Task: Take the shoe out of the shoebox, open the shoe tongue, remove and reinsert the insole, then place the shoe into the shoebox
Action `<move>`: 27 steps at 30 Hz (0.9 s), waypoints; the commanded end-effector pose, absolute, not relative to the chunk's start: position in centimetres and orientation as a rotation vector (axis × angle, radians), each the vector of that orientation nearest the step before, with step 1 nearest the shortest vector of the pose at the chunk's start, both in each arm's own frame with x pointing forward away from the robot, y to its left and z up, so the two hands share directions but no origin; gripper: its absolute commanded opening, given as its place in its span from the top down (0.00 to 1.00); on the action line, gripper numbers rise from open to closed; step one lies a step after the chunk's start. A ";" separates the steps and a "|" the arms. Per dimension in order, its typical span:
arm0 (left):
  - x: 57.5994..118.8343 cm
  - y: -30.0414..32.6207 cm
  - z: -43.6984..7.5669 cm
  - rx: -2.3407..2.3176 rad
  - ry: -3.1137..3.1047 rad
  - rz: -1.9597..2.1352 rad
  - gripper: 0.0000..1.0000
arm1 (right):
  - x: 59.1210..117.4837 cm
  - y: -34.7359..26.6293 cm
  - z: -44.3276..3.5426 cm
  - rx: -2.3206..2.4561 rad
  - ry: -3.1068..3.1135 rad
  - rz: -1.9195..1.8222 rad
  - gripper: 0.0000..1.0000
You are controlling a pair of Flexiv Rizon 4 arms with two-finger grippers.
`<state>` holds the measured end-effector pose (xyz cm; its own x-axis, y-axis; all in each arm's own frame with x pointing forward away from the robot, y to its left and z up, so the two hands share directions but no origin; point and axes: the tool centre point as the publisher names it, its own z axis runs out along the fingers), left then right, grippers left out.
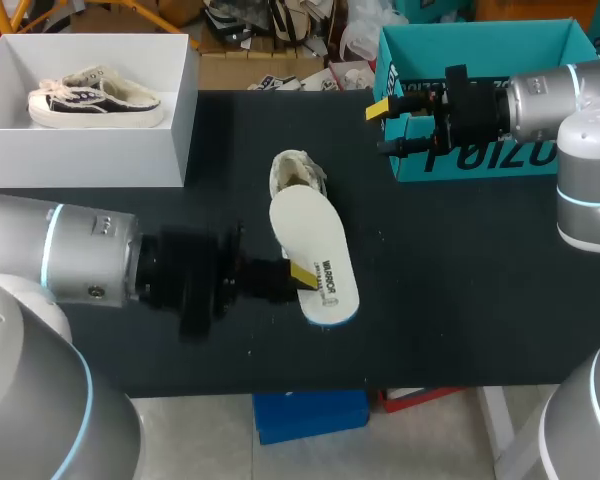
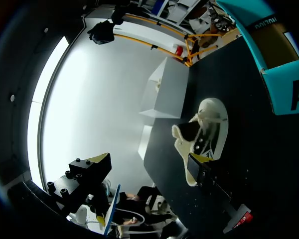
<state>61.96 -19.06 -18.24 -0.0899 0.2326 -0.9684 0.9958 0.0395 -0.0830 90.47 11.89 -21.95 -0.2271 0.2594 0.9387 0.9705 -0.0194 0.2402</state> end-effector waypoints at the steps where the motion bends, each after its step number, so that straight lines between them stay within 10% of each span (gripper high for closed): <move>1: 62.2 -18.7 -21.4 1.332 1.320 -1.012 1.00 | 90.5 12.0 -22.1 -1.318 -1.557 -1.293 0.00; 27: 67.9 -17.6 -26.3 1.414 1.255 -0.842 1.00 | 90.5 12.0 -22.1 -1.318 -1.557 -1.293 0.00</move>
